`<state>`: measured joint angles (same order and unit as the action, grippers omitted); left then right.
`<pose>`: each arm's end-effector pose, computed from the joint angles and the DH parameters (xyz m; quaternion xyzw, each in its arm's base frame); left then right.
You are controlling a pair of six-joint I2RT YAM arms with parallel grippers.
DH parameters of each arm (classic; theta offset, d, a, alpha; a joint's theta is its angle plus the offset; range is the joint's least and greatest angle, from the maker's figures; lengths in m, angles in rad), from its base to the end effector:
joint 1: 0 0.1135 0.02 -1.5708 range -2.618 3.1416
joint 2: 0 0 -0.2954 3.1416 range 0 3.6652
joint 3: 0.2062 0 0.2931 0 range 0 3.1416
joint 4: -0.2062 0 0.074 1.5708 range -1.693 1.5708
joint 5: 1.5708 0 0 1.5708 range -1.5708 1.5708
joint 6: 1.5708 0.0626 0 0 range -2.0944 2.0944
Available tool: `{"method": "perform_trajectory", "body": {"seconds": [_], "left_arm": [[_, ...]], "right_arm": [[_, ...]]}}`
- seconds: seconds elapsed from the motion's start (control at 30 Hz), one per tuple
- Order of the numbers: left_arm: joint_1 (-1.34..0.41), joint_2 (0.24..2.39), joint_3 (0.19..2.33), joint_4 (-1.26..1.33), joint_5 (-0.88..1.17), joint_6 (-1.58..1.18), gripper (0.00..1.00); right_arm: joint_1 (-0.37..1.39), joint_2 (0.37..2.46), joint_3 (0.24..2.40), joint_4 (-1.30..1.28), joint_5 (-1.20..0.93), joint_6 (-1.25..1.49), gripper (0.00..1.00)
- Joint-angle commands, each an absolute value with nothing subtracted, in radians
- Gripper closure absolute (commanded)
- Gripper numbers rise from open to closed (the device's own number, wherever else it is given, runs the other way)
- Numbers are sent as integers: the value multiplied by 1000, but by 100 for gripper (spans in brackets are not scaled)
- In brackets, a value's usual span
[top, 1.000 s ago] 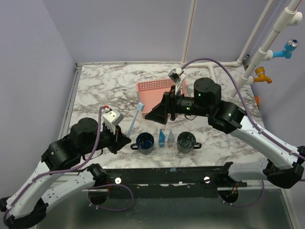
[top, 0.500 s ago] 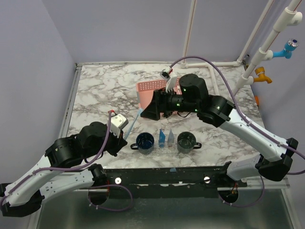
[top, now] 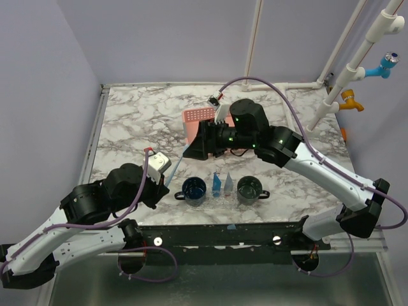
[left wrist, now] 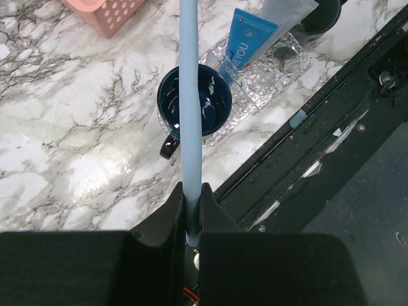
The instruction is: Prepare toiletry sets of a toothbrush and toothpaste on the tray
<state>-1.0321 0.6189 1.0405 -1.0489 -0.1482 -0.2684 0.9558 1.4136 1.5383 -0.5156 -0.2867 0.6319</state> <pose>0.0729 -0.1040 0.3773 0.2998 0.8369 -0.2219 0.4006 0.2018 0.3164 0.4494 -0.2110 0.7989 0.4758 0.3014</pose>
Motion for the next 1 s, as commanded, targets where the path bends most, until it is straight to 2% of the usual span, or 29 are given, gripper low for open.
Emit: {"method": "perform_trajectory", "body": {"seconds": [0.0,0.77,0.87,0.97], "left_arm": [[-1040,607,1052,-1069,-166,-259,100],[-1045,613,1053,-1071,-161,-254,100],[-1044,619,1056,-1072,-161,-252,100],[-1046,622,1057,-1072,-161,-250,100]], "right_arm": [[959,1448,1557,-468,-331,668,35],[959,1485,1585,-430,-356,705,60],[959,1489,1592,-440,-350,703,65],[959,1493,1594,-445,-356,702,74]]}}
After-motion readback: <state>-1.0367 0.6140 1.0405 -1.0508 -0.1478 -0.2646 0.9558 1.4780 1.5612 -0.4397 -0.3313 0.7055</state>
